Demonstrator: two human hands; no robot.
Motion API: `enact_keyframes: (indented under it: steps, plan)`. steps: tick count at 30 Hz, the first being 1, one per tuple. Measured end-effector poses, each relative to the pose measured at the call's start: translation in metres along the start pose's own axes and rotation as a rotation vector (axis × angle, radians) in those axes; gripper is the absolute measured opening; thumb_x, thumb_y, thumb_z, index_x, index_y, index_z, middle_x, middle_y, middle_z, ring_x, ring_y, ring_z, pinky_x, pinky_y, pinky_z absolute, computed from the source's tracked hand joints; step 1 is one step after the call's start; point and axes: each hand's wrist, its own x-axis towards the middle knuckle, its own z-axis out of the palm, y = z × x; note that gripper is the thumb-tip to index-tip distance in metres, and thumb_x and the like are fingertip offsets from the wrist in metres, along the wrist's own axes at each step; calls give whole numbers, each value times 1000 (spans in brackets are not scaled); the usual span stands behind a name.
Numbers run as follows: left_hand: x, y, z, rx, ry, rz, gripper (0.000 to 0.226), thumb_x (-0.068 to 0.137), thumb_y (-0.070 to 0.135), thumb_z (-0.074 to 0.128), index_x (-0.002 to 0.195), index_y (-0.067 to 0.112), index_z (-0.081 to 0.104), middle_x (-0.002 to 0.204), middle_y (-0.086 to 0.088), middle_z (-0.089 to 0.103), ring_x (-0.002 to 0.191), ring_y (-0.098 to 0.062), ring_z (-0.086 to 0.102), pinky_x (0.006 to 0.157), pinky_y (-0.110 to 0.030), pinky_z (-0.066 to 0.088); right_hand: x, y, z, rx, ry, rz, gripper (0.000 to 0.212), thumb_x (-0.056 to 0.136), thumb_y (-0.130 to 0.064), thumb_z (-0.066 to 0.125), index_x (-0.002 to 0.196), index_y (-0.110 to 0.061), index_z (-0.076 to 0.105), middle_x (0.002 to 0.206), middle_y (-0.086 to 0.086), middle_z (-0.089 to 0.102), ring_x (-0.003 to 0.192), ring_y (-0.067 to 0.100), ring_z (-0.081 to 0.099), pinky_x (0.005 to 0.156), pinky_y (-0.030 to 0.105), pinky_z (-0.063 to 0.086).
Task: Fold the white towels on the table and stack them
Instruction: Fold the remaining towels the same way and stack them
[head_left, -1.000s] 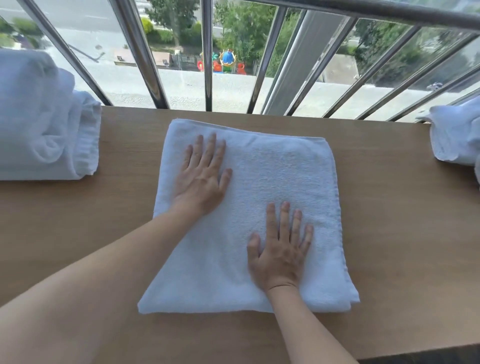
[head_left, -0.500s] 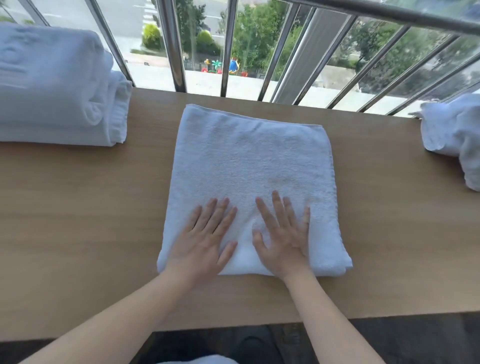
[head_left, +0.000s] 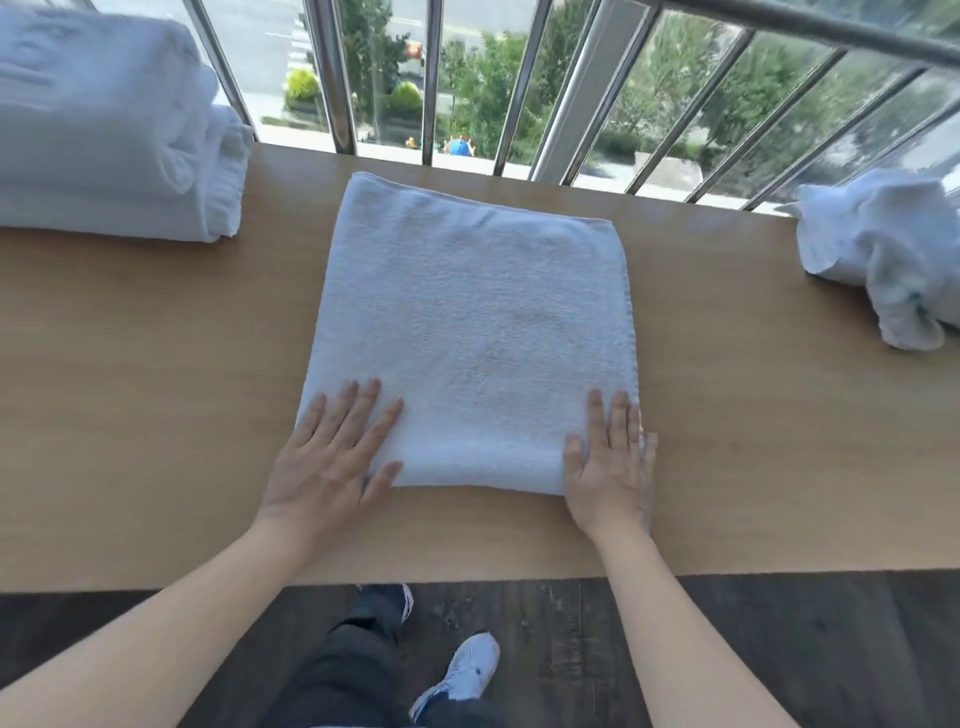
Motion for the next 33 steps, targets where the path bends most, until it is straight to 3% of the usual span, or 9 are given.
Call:
enact_keyframes:
  steps: [4, 8, 10, 13, 18, 21, 24, 27, 33]
  plan:
    - [-26, -1, 9, -14, 37, -27, 75, 94, 62, 38, 158, 23, 28, 165, -6, 22, 152, -25, 20, 124, -46, 12, -18, -12, 1, -14, 94, -163, 59, 100, -53, -4, 154, -36, -18, 164, -4, -21, 150, 14, -23, 121, 50, -14]
    - [-25, 6, 9, -25, 129, -25, 69, 89, 55, 46, 146, 16, 51, 155, -11, 43, 143, -33, 40, 120, -52, 23, -42, -28, 11, -108, 43, -493, 72, 96, -68, 23, 155, -44, -11, 164, -9, -19, 152, 24, -18, 120, 53, -15]
    - [-24, 8, 8, -10, 177, 14, 62, 89, 49, 48, 137, 12, 60, 145, -12, 55, 136, -36, 49, 113, -57, 34, -40, -33, 11, -166, 30, -459, 77, 96, -55, 41, 155, -44, -8, 166, -7, -15, 153, 29, -13, 120, 57, -8]
    - [-27, 9, 3, -19, 205, 42, 57, 89, 46, 49, 132, 12, 65, 138, -9, 61, 132, -34, 54, 109, -57, 40, -38, -47, -1, -208, 49, -427, 71, 95, -33, 54, 155, -36, 17, 166, 1, 16, 151, 33, 15, 119, 59, 10]
    - [-26, -7, -14, -166, 327, -5, 56, 84, 47, 51, 126, 13, 68, 131, -4, 67, 126, -24, 60, 112, -43, 37, -29, -64, -30, -48, 213, -396, 48, 80, -19, 62, 127, -24, 57, 114, -2, 66, 101, 28, 61, 87, 43, 41]
    - [-16, -30, -26, -389, 383, -157, 63, 72, 58, 66, 124, 21, 65, 125, 2, 68, 117, -15, 59, 101, -32, 42, -14, -70, -51, 63, 289, -366, 40, 74, -24, 66, 113, -25, 61, 89, -3, 66, 79, 28, 61, 74, 38, 38]
    - [3, -54, -40, -707, 245, -380, 80, 53, 70, 80, 125, 48, 51, 116, 33, 60, 97, 7, 56, 81, -18, 45, 6, -73, -77, 136, 309, -340, 35, 69, -37, 58, 104, -33, 61, 73, -12, 58, 69, 23, 58, 68, 33, 33]
    - [33, -74, -43, -962, 249, -312, 67, 59, 68, 82, 118, 56, 51, 112, 32, 63, 100, 9, 61, 78, -11, 45, 33, -75, -105, 171, 194, -290, 38, 64, -48, 43, 99, -42, 56, 68, -19, 49, 75, 18, 55, 70, 32, 33]
    - [108, -80, -55, -1063, 255, -333, 41, 75, 87, 50, 96, 53, 57, 86, 24, 68, 76, 4, 64, 58, -16, 46, 84, -83, -156, 206, 62, -245, 31, 62, -48, 49, 92, -44, 51, 72, -18, 58, 77, 16, 49, 74, 33, 37]
